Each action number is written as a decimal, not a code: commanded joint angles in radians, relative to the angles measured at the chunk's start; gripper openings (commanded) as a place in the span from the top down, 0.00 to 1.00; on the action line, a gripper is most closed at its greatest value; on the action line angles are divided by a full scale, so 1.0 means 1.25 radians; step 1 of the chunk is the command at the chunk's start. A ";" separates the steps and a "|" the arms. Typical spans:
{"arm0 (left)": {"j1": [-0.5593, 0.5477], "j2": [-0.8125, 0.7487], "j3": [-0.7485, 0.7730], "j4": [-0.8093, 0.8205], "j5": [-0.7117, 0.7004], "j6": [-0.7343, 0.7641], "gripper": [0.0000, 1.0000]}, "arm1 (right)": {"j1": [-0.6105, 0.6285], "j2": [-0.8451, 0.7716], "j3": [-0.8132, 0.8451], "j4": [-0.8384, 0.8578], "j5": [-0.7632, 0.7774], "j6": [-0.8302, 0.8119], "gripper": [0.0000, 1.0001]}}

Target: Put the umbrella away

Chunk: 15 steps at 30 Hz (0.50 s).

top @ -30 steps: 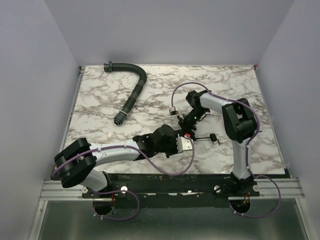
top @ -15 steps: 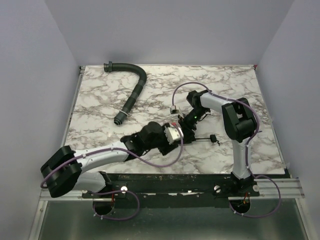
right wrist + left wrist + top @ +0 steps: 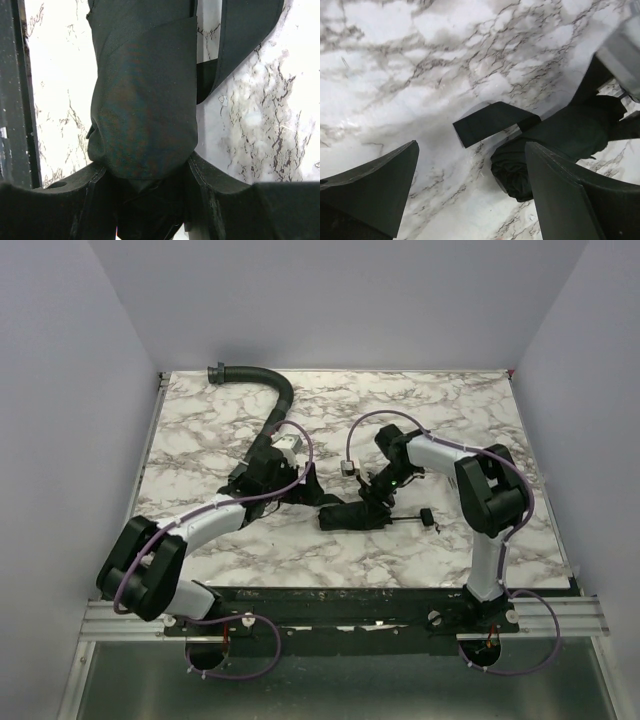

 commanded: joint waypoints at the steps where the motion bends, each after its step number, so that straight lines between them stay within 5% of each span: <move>1: 0.012 0.075 0.032 -0.025 0.052 -0.200 0.12 | 0.022 0.090 -0.088 0.118 0.296 -0.049 0.86; 5: 0.011 0.139 0.063 -0.095 -0.009 -0.324 0.13 | 0.025 0.084 -0.096 0.129 0.302 -0.048 0.87; 15: -0.010 0.161 -0.119 0.149 0.003 -0.653 0.16 | 0.025 0.086 -0.094 0.128 0.303 -0.047 0.87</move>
